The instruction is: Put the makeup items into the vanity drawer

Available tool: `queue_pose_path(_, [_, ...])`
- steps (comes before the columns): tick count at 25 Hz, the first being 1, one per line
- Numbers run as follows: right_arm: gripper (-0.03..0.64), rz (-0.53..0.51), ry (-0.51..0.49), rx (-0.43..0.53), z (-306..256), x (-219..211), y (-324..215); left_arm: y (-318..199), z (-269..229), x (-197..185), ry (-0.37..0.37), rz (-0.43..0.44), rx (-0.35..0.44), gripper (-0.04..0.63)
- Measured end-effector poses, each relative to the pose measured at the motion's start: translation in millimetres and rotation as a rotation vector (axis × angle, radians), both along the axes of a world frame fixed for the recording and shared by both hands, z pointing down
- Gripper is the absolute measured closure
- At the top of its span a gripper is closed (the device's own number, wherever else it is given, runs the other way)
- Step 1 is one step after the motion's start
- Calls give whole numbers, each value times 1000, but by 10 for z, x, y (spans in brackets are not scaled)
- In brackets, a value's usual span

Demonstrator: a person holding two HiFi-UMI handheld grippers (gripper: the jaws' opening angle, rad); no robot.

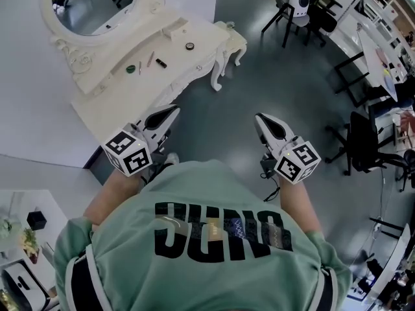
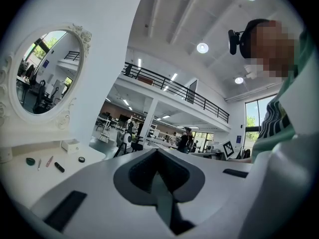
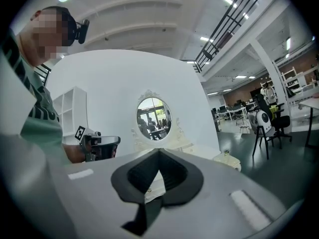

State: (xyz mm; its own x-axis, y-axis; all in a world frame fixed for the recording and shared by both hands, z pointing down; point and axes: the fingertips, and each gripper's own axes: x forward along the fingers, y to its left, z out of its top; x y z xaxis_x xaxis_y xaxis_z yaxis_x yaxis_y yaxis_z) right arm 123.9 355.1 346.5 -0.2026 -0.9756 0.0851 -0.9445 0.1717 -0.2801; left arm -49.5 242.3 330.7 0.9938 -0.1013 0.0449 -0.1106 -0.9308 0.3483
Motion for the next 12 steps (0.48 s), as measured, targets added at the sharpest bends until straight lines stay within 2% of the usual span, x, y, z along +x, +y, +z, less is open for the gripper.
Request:
queue_pose_path(5, [607,-15,9,-14,92,14,-681,-655,146,38,10,0,-28,591])
queue_pose_path(12, [607,26,38,29,-79,100,-2104,-1943,274,293,14,113,-32,591])
